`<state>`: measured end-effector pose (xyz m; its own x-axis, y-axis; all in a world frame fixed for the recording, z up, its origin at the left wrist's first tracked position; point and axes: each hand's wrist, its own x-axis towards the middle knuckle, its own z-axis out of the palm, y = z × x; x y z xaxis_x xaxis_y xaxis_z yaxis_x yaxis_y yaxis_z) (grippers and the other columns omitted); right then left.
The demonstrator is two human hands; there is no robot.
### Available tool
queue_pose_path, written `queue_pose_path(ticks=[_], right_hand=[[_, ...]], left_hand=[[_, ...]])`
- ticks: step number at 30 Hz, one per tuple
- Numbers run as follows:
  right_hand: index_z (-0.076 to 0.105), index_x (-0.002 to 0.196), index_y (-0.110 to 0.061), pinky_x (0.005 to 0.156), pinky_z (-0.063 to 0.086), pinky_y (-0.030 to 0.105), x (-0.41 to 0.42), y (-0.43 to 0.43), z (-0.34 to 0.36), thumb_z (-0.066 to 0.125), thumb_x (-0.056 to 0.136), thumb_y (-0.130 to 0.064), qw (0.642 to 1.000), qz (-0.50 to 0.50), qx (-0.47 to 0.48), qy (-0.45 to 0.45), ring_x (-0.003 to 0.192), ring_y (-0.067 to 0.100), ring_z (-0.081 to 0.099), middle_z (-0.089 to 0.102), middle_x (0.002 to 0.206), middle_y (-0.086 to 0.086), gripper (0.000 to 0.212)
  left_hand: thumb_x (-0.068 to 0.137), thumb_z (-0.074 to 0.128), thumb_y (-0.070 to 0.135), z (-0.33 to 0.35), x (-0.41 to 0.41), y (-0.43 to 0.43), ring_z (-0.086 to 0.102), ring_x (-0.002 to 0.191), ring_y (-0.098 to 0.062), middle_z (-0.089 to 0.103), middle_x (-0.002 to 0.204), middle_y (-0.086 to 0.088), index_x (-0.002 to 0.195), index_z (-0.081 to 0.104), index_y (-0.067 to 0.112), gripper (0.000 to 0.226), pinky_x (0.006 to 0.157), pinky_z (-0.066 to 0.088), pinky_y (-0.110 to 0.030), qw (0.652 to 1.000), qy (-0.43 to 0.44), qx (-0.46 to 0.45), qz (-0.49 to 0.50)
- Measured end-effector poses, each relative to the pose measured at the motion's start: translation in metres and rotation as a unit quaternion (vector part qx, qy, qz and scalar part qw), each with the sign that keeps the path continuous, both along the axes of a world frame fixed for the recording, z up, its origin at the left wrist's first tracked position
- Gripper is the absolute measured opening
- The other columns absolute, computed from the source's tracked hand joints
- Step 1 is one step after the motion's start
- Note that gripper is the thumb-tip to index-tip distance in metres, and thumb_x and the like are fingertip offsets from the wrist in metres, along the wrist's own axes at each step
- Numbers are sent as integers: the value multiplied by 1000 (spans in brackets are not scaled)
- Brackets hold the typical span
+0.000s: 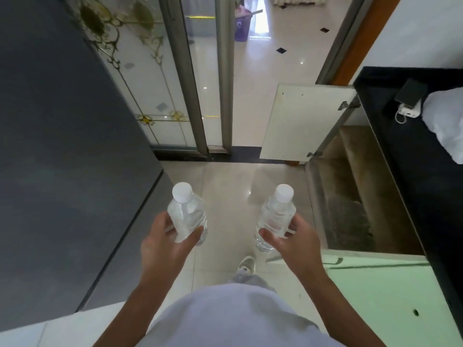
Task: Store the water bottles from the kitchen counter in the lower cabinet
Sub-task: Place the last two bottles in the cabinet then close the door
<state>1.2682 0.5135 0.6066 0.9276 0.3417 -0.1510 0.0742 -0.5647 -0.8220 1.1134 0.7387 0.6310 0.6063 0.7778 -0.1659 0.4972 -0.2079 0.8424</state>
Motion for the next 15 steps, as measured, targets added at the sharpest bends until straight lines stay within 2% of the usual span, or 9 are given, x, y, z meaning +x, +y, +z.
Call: queue_pose_path(ticks=[3, 6, 8, 12, 15], right_hand=[[61, 106, -45, 77, 61, 28, 48, 47, 7, 91, 63, -48, 999, 41, 10, 14, 89, -2, 69, 70, 94, -25, 52], [65, 117, -39, 81, 62, 34, 92, 91, 15, 86, 57, -60, 997, 71, 26, 30, 93, 1, 70, 72, 99, -23, 67], [66, 119, -38, 83, 61, 35, 117, 113, 19, 81, 52, -64, 996, 75, 41, 36, 93, -1, 69, 73, 99, -24, 73], [68, 111, -40, 82, 61, 33, 158, 135, 17, 85, 53, -57, 997, 39, 50, 49, 90, -3, 70, 74, 96, -23, 62], [65, 112, -42, 79, 61, 28, 182, 131, 8, 85, 59, -61, 999, 0, 35, 35, 93, -5, 68, 72, 99, -27, 60]], left_hand=[[69, 90, 43, 9, 30, 28, 68, 95, 5, 71, 106, 20, 117, 61, 29, 58, 80, 50, -20, 999, 2, 13, 30], [70, 91, 37, 13, 59, 56, 67, 97, 3, 70, 106, 20, 117, 61, 29, 56, 76, 47, -16, 998, 2, 12, 54], [70, 91, 36, 15, 81, 72, 66, 96, 3, 70, 104, 20, 116, 61, 28, 55, 77, 49, -19, 998, 4, 10, 66], [69, 90, 38, 7, 134, 104, 66, 94, 6, 70, 101, 22, 113, 61, 31, 54, 82, 53, -27, 999, 10, 1, 52], [73, 88, 39, -3, 191, 124, 61, 89, 9, 65, 101, 23, 114, 56, 33, 53, 74, 45, -16, 999, 17, 13, -25]])
